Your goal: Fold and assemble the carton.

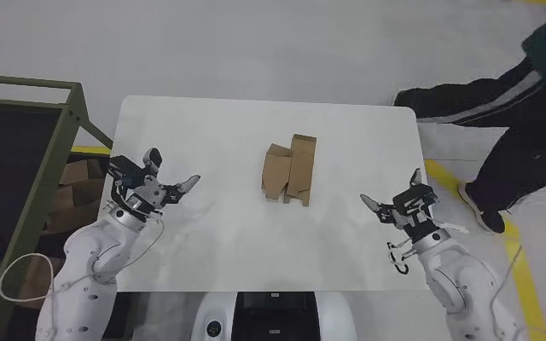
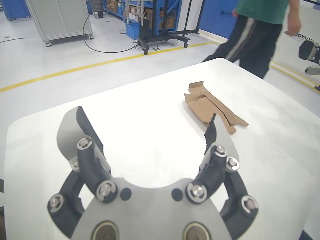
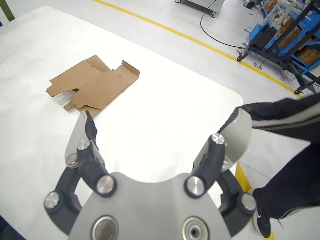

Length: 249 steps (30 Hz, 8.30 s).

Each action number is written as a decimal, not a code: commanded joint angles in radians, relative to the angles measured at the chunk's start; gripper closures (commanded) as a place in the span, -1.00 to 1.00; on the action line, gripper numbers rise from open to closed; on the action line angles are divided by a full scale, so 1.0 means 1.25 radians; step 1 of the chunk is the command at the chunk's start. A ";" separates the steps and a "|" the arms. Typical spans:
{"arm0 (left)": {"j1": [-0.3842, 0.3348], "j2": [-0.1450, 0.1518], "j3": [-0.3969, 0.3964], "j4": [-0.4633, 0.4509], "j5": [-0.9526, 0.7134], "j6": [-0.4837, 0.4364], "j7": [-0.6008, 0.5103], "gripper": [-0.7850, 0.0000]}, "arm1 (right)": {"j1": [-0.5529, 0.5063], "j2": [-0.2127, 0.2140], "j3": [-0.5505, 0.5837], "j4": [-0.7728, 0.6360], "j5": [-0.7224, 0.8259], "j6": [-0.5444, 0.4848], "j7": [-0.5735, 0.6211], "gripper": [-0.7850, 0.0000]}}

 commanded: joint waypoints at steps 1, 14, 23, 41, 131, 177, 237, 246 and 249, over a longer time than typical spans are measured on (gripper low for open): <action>0.000 0.000 0.000 0.000 0.000 0.000 0.000 -1.00 | 0.000 0.000 0.000 0.000 0.000 0.000 0.000 -1.00; -0.102 0.012 0.076 0.024 -0.254 -0.144 -0.295 -1.00 | 0.021 0.011 -0.013 0.029 -0.022 -0.203 -0.132 -1.00; -0.204 0.035 0.121 0.074 -0.582 -0.136 -0.646 -1.00 | 0.093 0.029 -0.004 0.087 0.109 -0.501 -0.106 -1.00; -0.248 0.037 0.189 0.103 -0.646 -0.105 -0.694 -1.00 | 0.104 0.028 -0.029 0.080 0.146 -0.472 -0.084 -1.00; -0.792 -0.077 0.697 0.727 -0.957 0.352 -0.759 -0.07 | 0.215 0.043 -0.104 0.206 0.472 -0.543 0.075 -1.00; -0.579 0.001 0.510 0.498 -1.090 -0.178 -0.871 1.00 | 0.303 0.054 -0.199 0.298 0.709 -0.557 0.208 -1.00; -0.536 0.076 0.557 0.411 -1.075 -0.337 -0.688 -1.00 | 0.470 0.058 -0.400 0.415 0.878 -0.510 0.314 1.00; -0.562 0.109 0.501 0.375 -1.168 -0.291 -0.759 -1.00 | 0.464 0.066 -0.398 0.362 0.887 -0.471 0.357 1.00; -0.578 0.119 0.496 0.363 -1.180 -0.266 -0.784 -1.00 | 0.482 0.068 -0.410 0.359 0.924 -0.439 0.417 1.00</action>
